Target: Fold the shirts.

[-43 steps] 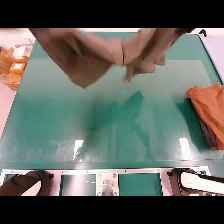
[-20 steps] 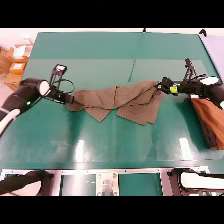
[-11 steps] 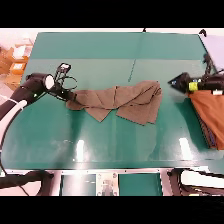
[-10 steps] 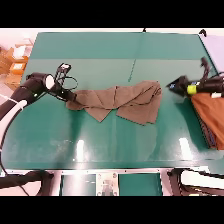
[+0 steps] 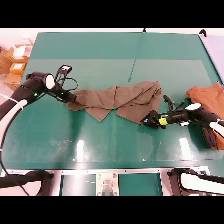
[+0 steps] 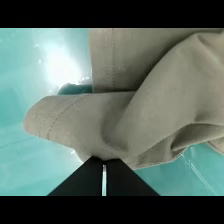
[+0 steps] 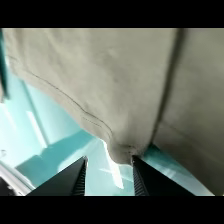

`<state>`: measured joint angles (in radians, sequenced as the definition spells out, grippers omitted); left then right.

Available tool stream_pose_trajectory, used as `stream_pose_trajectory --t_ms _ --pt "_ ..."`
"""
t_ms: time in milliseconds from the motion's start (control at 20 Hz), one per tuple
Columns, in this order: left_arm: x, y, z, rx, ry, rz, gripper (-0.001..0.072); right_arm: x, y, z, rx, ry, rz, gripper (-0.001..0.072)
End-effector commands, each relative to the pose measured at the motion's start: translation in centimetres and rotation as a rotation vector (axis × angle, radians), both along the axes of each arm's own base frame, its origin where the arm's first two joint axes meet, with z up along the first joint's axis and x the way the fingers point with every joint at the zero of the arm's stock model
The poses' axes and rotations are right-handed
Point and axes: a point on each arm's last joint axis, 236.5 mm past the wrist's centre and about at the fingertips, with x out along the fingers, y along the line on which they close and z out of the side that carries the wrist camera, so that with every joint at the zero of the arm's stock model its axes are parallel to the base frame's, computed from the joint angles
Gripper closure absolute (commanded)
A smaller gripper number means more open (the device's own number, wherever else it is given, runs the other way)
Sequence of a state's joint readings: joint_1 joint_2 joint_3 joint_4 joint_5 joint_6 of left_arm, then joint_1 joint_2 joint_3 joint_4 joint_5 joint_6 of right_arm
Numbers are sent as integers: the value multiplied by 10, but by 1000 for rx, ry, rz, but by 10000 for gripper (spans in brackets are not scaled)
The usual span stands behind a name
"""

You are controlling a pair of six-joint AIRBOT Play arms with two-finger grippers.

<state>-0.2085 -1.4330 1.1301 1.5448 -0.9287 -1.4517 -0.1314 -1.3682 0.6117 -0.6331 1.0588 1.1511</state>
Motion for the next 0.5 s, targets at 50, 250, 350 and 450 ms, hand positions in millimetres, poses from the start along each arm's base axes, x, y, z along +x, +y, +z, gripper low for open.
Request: stream_pose_trajectory --t_ms 50,250,350,450 --pt "-1 1 -1 6 6 -12 682 14 -1 -17 -54 -40 -46 390" --pt "-5 1 -2 17 19 -37 682 19 1 1 -4 -36 -26 470" --pt "-5 1 -2 14 21 -36 682 24 1 0 -13 -41 -42 576" --pt "-5 0 -2 13 19 -36 682 23 6 -5 -2 -26 -39 689"
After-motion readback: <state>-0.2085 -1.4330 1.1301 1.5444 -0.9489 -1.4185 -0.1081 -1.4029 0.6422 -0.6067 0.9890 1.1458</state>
